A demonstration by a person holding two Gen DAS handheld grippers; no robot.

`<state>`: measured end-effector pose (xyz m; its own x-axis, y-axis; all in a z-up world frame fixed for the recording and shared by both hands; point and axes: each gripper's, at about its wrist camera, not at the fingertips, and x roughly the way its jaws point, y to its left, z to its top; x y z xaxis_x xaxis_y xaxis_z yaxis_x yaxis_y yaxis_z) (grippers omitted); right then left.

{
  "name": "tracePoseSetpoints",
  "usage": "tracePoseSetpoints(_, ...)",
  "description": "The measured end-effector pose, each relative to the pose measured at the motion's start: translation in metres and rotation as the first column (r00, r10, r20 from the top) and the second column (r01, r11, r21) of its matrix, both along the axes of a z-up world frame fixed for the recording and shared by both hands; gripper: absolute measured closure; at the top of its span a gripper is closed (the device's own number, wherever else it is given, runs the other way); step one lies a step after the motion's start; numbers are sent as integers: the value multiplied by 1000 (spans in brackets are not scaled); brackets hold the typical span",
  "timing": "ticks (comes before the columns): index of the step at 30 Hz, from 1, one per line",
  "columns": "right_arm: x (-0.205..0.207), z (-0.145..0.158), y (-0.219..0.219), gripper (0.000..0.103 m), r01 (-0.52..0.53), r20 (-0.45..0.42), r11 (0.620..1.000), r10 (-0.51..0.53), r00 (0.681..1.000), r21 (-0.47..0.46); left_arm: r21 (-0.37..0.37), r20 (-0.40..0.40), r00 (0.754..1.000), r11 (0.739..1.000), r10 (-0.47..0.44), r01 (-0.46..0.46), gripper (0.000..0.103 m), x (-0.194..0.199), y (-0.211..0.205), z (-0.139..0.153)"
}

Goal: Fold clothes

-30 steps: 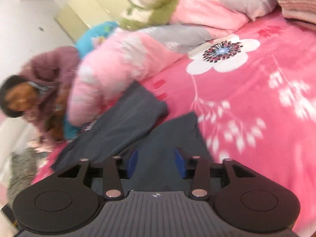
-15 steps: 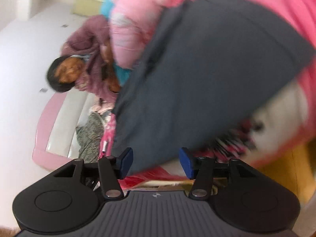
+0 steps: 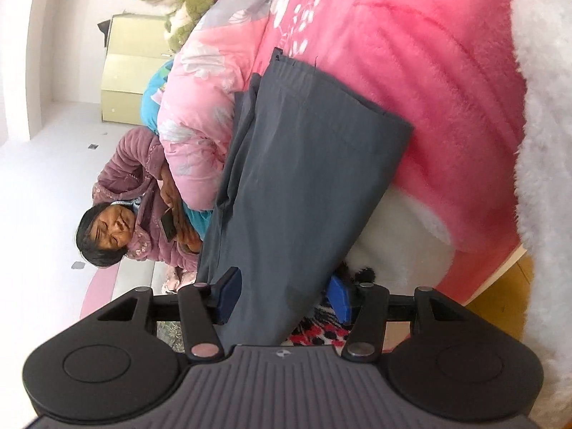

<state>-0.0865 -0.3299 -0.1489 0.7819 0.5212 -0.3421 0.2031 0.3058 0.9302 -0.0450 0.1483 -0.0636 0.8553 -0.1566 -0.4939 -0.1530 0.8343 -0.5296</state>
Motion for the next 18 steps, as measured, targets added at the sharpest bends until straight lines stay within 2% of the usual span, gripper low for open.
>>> tracePoseSetpoints(9,-1,-4,-13,51,-3,15,1000,3,1000,12,-21,13,997,997,77,-77,42,11,15,-6)
tracePoseSetpoints(13,1,-5,-12,55,-5,13,1000,5,1000,8,-41,18,997,996,78,-78,43,18,21,-9)
tracePoseSetpoints(16,1,-2,-11,59,-2,14,1000,2,1000,-15,-50,16,999,998,48,-47,49,25,21,-9)
tracePoseSetpoints(18,2,2,-10,69,-2,24,999,3,1000,-44,-23,11,999,999,40,-39,58,28,19,-8)
